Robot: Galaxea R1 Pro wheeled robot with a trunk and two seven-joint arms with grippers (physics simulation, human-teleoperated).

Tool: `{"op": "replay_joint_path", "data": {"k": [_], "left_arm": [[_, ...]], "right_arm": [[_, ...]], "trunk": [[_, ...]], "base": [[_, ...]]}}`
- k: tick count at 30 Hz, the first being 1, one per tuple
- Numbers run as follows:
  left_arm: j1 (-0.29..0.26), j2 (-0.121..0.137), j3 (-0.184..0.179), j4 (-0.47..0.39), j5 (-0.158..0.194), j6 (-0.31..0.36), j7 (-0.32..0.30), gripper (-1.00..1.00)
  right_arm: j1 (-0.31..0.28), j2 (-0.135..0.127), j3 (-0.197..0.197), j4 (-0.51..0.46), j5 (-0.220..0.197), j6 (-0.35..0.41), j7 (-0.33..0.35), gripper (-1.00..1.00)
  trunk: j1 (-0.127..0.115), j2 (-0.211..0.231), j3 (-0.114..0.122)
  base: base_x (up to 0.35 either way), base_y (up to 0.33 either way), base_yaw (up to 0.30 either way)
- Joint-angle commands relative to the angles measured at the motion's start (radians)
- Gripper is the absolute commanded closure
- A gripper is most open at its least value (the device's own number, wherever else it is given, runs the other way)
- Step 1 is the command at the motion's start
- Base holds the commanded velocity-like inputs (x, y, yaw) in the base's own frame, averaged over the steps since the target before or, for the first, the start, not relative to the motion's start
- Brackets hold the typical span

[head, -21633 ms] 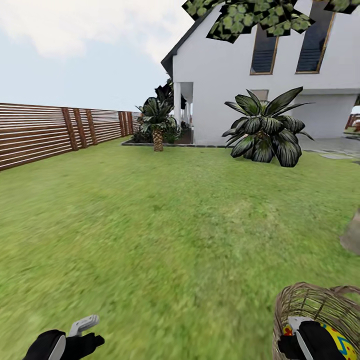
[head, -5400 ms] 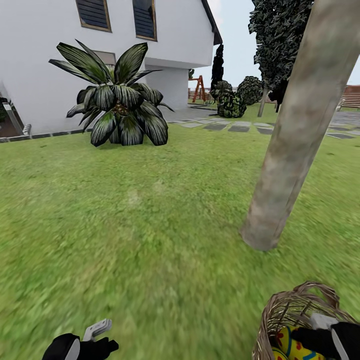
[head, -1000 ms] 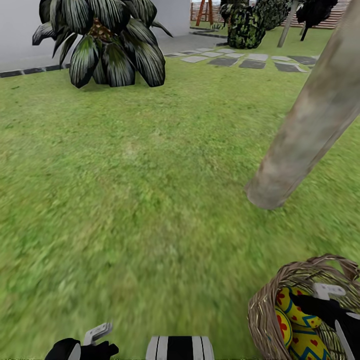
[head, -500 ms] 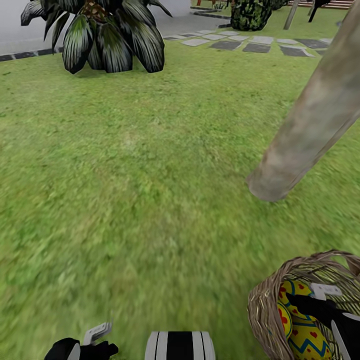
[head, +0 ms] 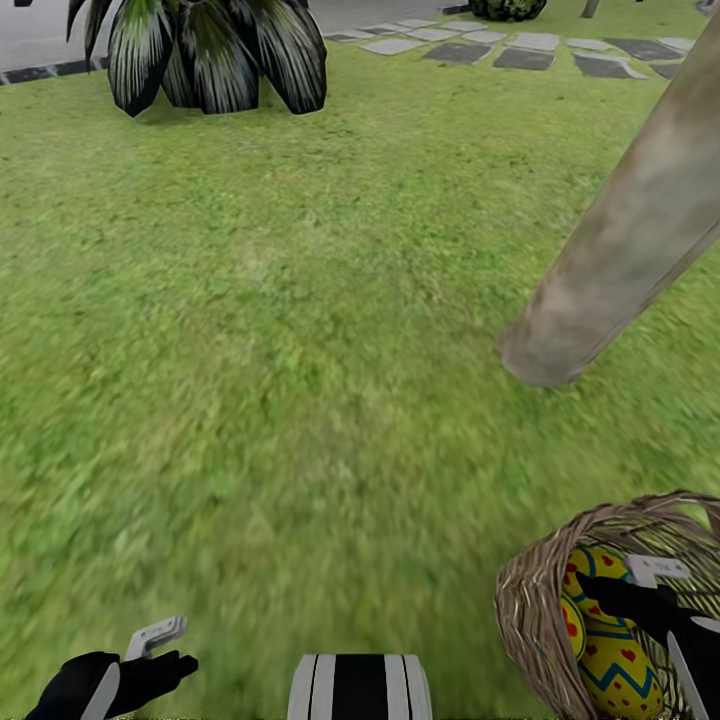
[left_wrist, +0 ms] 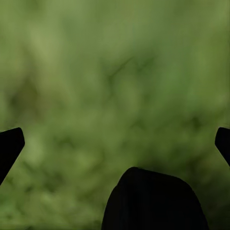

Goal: Take the three Easter eggs out of the wicker basket on the lawn in the garden, then place them on the lawn next to a single tree (choose any tree) so that all three eggs are next to the same tree and none are left in the basket.

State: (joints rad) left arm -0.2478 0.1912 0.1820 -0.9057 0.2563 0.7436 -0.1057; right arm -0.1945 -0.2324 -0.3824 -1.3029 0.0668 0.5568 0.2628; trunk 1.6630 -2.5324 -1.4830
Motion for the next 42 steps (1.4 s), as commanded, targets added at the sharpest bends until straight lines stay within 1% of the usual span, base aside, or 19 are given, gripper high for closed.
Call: {"op": "replay_joint_path", "data": {"k": [1,4,7,13,15,23,24,42], "left_arm": [[-0.001,-0.002,0.001,0.002,-0.004,0.004,-0.005,-1.0],[-0.001,-0.011,0.001,0.005,-0.006,0.003,-0.003,-1.0],[-0.001,-0.013,0.001,0.005,-0.007,0.003,-0.003,-1.0],[-0.001,-0.015,0.001,0.005,-0.007,0.003,-0.003,-1.0],[-0.001,-0.015,0.001,0.005,-0.008,0.003,-0.002,-1.0],[-0.001,-0.015,0.002,0.005,-0.006,0.002,-0.003,-1.0],[-0.001,-0.015,0.002,0.005,-0.006,0.002,-0.003,-1.0],[-0.001,-0.015,0.0,0.005,-0.006,0.002,-0.003,-1.0]], "right_arm": [[0.001,0.0,-0.001,0.062,-0.013,0.008,0.01,-1.0],[0.001,-0.001,-0.002,0.062,-0.013,0.008,0.009,-1.0],[0.0,-0.004,-0.003,0.062,-0.013,0.008,0.009,-1.0],[0.0,-0.011,-0.004,0.062,-0.015,0.008,0.009,-1.0],[0.0,-0.013,-0.004,0.062,-0.015,0.008,0.009,-1.0],[0.001,-0.012,-0.004,0.062,-0.015,0.007,0.01,-1.0],[0.001,-0.012,-0.004,0.061,-0.015,0.006,0.01,1.0],[0.0,-0.011,-0.003,0.06,-0.015,0.007,0.009,1.0]], "trunk": [[0.0,0.0,-0.005],[0.002,-0.001,-0.016],[0.003,-0.002,-0.028],[0.003,-0.002,-0.028],[0.004,-0.002,-0.036],[0.004,-0.002,-0.036],[0.004,-0.002,-0.036],[0.004,-0.002,-0.036]], "base": [[0.0,0.0,0.0],[0.0,0.0,0.0],[0.0,0.0,0.0],[0.0,0.0,0.0],[0.0,0.0,0.0],[0.0,0.0,0.0],[0.0,0.0,0.0],[0.0,0.0,0.0]]}}
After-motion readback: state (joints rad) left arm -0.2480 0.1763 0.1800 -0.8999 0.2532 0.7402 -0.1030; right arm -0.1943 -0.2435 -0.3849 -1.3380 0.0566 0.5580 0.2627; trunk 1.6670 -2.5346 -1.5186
